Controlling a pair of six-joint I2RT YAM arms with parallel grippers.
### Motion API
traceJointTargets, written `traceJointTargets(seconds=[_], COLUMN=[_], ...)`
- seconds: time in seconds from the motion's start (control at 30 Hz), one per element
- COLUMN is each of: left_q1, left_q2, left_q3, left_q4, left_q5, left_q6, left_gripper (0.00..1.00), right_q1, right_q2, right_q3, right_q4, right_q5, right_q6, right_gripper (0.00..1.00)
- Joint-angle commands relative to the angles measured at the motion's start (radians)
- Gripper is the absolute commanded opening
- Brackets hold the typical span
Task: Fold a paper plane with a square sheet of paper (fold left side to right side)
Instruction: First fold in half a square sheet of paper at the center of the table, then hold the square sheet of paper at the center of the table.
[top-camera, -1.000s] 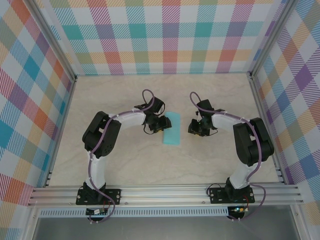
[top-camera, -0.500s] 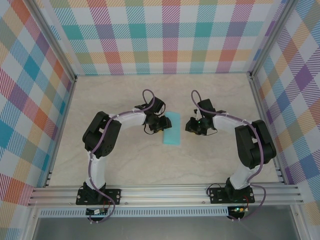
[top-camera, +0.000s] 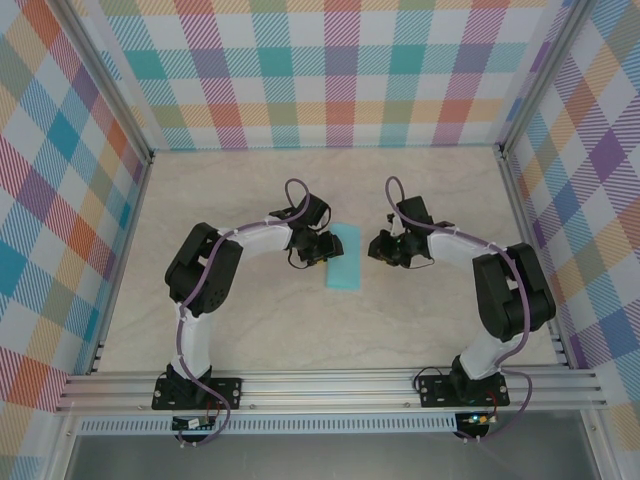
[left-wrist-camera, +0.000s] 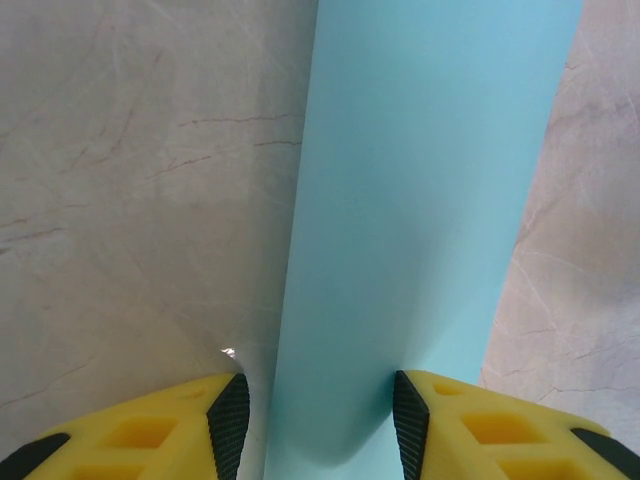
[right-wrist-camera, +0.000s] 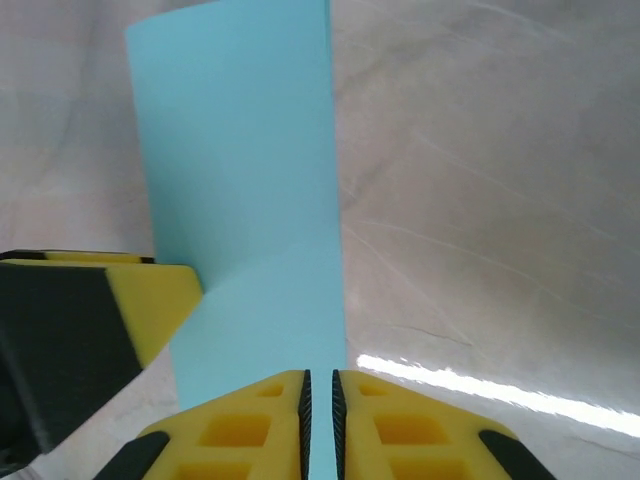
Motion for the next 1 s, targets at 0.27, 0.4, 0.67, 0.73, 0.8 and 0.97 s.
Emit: traceJointTargets(seconds=[0.27, 0.4, 0.67, 0.73, 0.8, 0.97], left_q1=[-0.036, -0.037, -0.037, -0.036, -0.037, -0.037], left_q2=[0.061, 0.059, 0.059, 0.059, 0.057, 0.051], left_q3=[-0.012, -0.012, -0.011, -0.011, -0.012, -0.012], left_q4=[-0.023, -0.025, -0.024, -0.024, -0.025, -0.026], left_q5=[-0.003, -0.003, -0.004, -0.003, -0.003, -0.004], left_q6=[0.005, 0.005, 0.006, 0.005, 0.005, 0.008], left_gripper=[0.46, 0.46, 0.46, 0.46, 0.46, 0.46], right_q1=[0.019, 0.020, 0.022, 0.022, 0.022, 0.022], right_q2=[0.169, 0.196, 0.218, 0.222, 0.228, 0.258], right_q3=[0.052, 0.065, 0.078, 0.078, 0.073, 0.069], right_q4=[0.156, 0.167, 0.119, 0.096, 0.082, 0.041], right_q5=[-0.141, -0.154, -0.118, -0.101, -0.089, -0.065], right_q6=[0.074, 0.074, 0.055, 0.046, 0.038, 0.018], right_gripper=[0.10, 0.09, 0.09, 0.09, 0.09, 0.09])
